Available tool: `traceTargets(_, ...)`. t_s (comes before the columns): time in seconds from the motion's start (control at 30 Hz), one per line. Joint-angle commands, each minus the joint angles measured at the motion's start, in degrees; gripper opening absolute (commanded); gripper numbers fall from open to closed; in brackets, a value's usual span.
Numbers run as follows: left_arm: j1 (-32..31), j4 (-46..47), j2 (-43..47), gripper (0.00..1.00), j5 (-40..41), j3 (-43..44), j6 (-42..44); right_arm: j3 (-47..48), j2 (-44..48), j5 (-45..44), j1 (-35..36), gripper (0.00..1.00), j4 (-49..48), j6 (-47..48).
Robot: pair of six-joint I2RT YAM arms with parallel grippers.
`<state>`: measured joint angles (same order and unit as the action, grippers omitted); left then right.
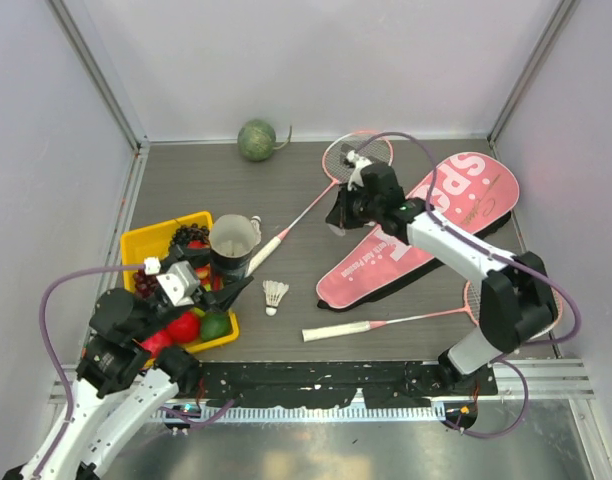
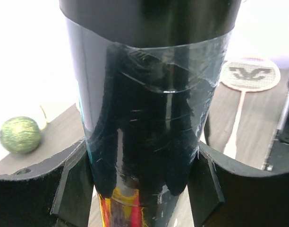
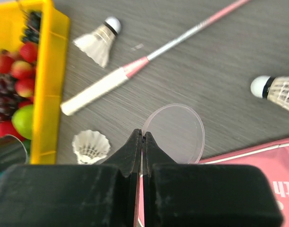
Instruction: Pack up the badminton gear
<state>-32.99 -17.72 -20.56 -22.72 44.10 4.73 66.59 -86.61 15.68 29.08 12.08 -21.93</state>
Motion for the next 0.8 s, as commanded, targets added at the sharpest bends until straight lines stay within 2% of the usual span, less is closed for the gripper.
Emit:
traceTargets(0.0, 0.0, 17.2, 7.4, 0.0, 8.8, -9.8, 5.0, 0.4, -3.2, -7.1, 3.4, 0.05, -2.0, 2.0)
traceTargets(0.13, -0.1, 23.5, 12.5, 0.0, 11.6, -17.0, 8.7, -0.3, -7.5, -9.9, 5.1, 0.06, -3.1, 1.7)
traceTargets(0.27, -0.1, 20.0, 12.5, 0.0, 10.2, -15.8, 10.6, 0.0, -10.7, -12.3, 6.2, 0.06, -4.4, 1.5)
traceTargets(0.43, -0.1, 18.2, 12.4, 0.0, 8.1, -15.8, 11.6, 1.5, -14.7, -14.0, 6.4, 0.14, -4.7, 2.0)
traceTargets(0.53, -0.1, 18.1, 13.1, 0.0, 7.1, -16.0, 12.0, 2.5, -15.5, -14.1, 6.5, 0.23, -4.4, 2.1)
traceTargets(0.77, -0.1, 18.4, 13.8, 0.0, 5.8, -16.4, 11.9, 4.6, -11.2, -13.0, 6.2, 0.35, -1.0, 2.7)
